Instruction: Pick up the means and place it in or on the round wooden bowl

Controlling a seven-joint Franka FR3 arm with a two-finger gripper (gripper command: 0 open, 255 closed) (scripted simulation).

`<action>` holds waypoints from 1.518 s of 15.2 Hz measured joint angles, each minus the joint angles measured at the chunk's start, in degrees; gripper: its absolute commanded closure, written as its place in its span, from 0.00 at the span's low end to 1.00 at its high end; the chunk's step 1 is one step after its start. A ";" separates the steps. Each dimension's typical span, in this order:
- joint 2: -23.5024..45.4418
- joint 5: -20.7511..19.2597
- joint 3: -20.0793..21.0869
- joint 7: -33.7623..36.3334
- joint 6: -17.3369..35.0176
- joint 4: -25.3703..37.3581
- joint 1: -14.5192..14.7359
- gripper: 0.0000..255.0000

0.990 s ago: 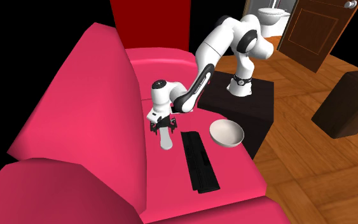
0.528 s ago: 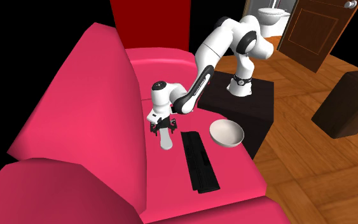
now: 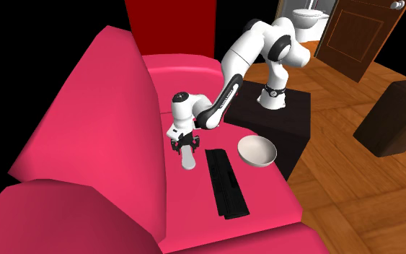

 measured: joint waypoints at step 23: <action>-10.43 -3.64 -3.53 2.12 -8.20 -2.16 2.57 1.00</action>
